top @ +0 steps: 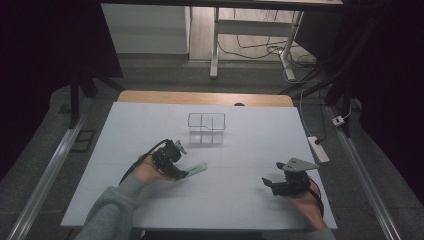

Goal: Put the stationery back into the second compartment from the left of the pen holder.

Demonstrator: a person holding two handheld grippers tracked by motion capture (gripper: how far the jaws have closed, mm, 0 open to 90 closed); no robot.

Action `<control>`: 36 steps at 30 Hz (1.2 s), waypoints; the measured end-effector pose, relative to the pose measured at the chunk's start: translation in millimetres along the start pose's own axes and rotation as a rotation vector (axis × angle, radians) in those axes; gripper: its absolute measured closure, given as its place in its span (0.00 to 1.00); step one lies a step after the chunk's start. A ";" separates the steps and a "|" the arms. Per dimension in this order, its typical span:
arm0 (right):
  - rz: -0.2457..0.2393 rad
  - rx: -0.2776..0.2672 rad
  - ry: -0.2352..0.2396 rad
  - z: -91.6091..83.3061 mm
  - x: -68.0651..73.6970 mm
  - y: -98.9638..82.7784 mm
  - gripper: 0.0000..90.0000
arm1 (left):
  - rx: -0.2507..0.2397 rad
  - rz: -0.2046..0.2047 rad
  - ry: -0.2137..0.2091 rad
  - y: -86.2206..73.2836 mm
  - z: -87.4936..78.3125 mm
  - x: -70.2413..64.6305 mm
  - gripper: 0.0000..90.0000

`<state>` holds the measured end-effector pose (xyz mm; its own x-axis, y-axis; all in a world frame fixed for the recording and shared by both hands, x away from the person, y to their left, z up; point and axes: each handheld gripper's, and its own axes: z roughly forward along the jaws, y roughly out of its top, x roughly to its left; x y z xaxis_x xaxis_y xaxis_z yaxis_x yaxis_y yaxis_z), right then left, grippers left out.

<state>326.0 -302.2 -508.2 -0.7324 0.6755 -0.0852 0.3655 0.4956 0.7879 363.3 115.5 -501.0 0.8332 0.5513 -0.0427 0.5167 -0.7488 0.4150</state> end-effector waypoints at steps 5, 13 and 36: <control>0.002 0.003 0.000 0.2 0.1 -0.4 0.20 | 0.019 0.000 -0.014 0.6 3.2 0.0 0.32; -0.002 0.009 0.002 0.6 -0.1 -1.0 0.20 | 0.057 0.019 -0.034 -2.0 3.6 -1.3 0.33; -0.003 0.007 -0.006 -1.7 0.2 -1.4 0.20 | 0.078 0.131 0.001 -4.0 7.4 -10.9 0.74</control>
<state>324.3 -303.6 -508.3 -0.7304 0.6769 -0.0913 0.3668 0.5015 0.7835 353.6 109.8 -508.9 0.8943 0.4473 0.0078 0.4174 -0.8405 0.3454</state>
